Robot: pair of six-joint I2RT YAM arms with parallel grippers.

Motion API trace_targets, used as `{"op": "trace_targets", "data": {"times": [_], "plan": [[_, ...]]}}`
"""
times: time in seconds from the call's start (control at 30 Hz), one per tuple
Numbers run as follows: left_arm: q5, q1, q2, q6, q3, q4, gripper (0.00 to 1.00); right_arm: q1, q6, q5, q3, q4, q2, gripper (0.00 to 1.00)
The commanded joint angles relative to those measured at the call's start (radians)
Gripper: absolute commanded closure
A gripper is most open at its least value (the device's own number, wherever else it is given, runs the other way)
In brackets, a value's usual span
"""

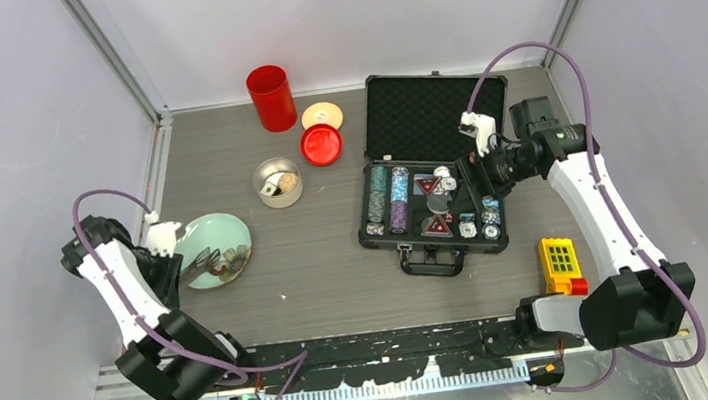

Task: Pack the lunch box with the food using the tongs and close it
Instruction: Pick up the fake food from the plate.

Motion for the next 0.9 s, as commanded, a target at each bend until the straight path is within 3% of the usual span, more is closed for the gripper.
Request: {"op": "trace_targets", "data": {"times": [0.0,0.37,0.53,0.87], "plan": [[-0.049,0.006,-0.060,0.025,-0.020,0.069,0.64,-0.005,-0.025,-0.028,-0.001,0.000,0.008,0.12],[-0.034,0.006,-0.035,-0.014,0.045,0.052,0.64,-0.004,-0.028,-0.020,-0.011,0.000,-0.001,0.12],[-0.090,0.007,-0.020,-0.023,0.030,0.080,0.61,-0.003,-0.033,-0.014,-0.017,0.002,-0.001,0.12],[-0.069,-0.034,0.005,-0.057,-0.001,0.072,0.59,-0.004,-0.035,-0.010,-0.016,0.003,0.008,0.12]]}}
